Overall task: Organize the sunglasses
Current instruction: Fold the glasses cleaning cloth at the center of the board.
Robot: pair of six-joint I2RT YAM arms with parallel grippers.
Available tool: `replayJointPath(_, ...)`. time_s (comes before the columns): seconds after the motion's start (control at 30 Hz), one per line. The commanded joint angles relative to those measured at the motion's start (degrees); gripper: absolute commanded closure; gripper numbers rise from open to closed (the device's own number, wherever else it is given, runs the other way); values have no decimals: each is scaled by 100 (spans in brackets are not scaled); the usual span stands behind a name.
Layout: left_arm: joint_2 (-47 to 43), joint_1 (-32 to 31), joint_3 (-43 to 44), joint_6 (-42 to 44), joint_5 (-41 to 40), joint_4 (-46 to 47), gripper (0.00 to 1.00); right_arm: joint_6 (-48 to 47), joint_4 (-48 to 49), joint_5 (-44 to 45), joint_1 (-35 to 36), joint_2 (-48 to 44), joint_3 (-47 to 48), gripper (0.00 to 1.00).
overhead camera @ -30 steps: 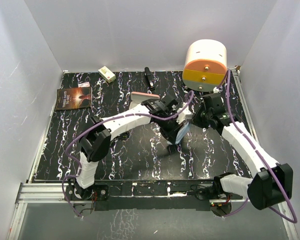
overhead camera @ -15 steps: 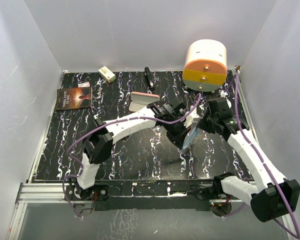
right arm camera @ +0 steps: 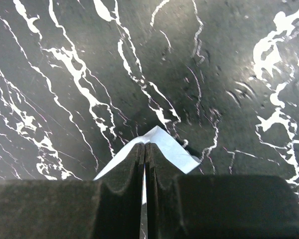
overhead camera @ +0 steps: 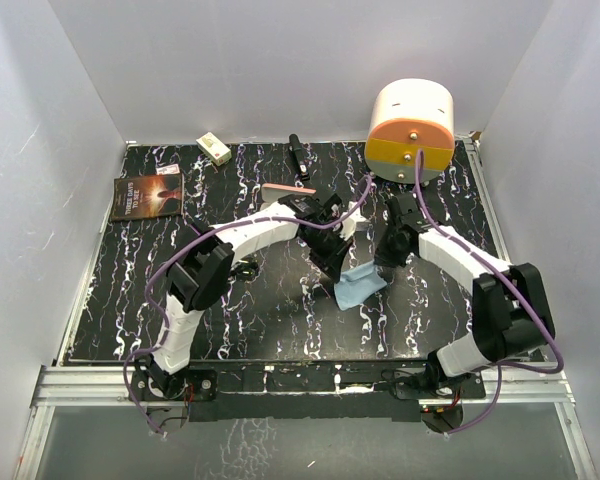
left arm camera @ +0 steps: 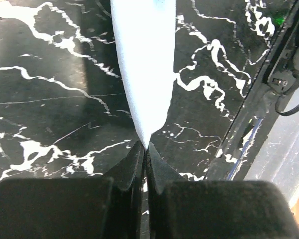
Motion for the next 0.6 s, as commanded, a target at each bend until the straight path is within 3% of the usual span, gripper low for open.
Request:
replayJointPath(0.0, -5, 149, 32, 339, 101, 11, 100, -71, 778, -63, 17, 201, 481, 92)
replayJointPath(0.3, 97, 284, 228, 715, -192, -15, 100, -74, 1133, -271, 17, 738, 828, 92)
replayJointPath(0.57, 93, 288, 217, 805, -122, -135, 100, -78, 1107, -261, 18, 641, 616, 92)
